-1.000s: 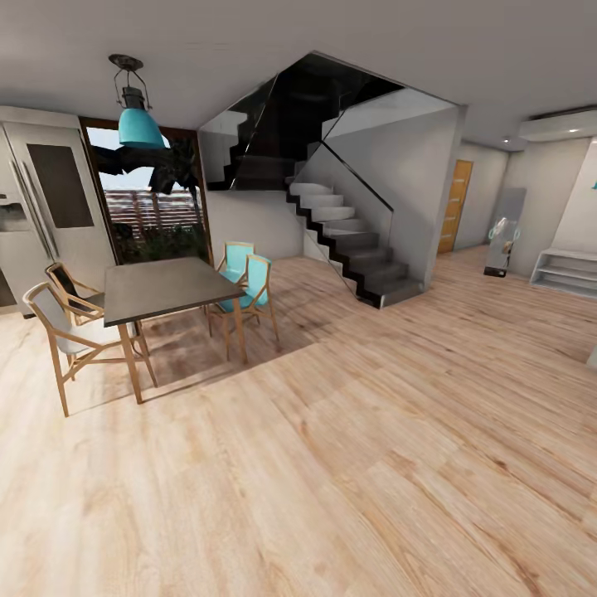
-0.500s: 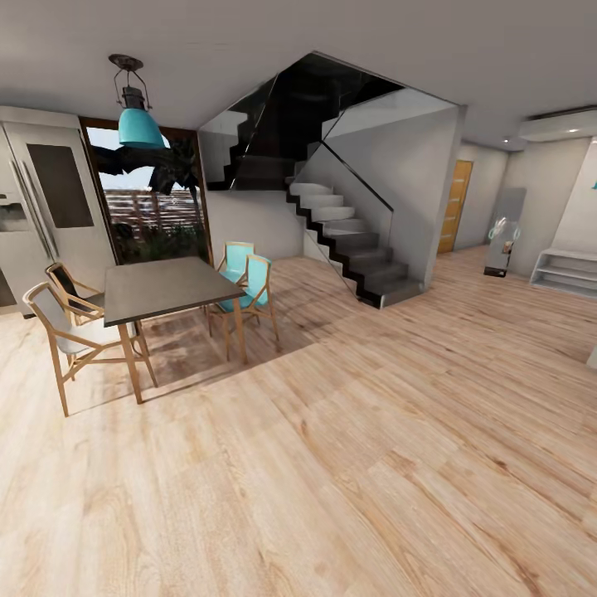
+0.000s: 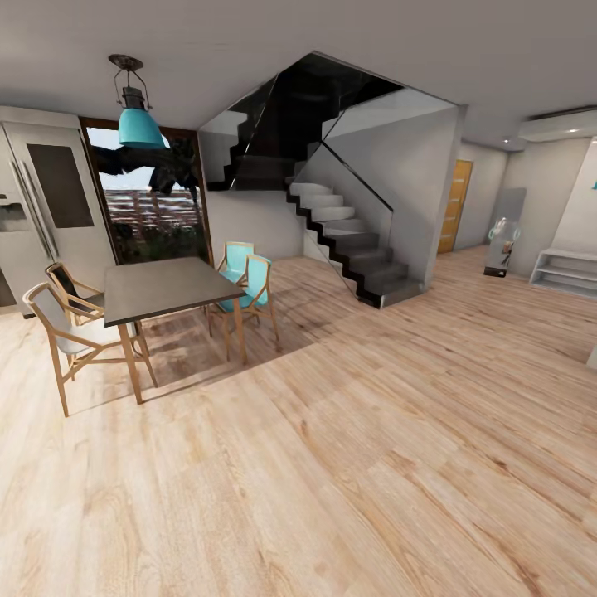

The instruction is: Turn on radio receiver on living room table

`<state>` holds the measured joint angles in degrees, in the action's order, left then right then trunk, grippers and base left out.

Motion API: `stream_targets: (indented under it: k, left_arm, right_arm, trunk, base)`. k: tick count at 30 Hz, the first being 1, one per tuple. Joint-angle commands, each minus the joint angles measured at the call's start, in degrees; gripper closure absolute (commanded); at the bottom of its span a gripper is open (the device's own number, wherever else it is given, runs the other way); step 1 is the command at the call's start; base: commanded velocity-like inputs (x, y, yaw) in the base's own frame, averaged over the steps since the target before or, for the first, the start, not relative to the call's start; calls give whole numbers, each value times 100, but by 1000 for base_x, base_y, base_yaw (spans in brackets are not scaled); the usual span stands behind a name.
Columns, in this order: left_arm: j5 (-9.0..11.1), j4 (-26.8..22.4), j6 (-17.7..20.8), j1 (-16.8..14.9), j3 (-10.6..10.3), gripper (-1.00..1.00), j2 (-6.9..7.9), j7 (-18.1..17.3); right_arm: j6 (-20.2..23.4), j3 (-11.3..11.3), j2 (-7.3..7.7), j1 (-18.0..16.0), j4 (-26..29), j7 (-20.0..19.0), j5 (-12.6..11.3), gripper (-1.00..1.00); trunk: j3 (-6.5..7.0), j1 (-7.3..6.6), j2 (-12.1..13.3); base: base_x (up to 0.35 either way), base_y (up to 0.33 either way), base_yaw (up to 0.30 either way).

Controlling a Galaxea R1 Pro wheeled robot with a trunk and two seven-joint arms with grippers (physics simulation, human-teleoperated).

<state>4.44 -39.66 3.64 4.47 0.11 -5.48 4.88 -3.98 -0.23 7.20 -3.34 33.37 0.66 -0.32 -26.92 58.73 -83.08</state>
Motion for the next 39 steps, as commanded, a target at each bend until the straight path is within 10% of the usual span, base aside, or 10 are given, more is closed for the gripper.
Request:
stream_targets:
  k: [1, 9, 17, 22, 39]
  left_arm:
    - [6, -284, 80, 2, 3, -100, 19, 62]
    - [7, -998, 398, -335, 142, -100, 76, 241]
    - [32, -970, 508, -450, 1038, -100, 209, 198]
    - [23, -965, 501, -448, 1092, -100, 226, 157]
    - [-2, -680, 48, -453, 1063, -100, 189, 158]
  right_arm:
    - [16, 4, 28, -35, 171, 0, 13, -100]
    - [1158, 50, 44, -880, 505, -21, 98, -100]
    - [999, 698, 32, -974, 368, -12, 284, -100]
    - [502, 1082, 21, -975, 52, 35, 319, -100]
    - [420, 1032, 18, -975, 20, 39, 288, -100]
  trunk:
    - [-1, 0, 0]
    - [-1, 0, 0]
    - [-1, 0, 0]
    - [-1, 0, 0]
    - [-1, 0, 0]
  base:
    - [0, 0, 0]
    - [0, 0, 0]
    - [0, 0, -34]
    - [0, 0, -242]
    - [0, 0, -277]
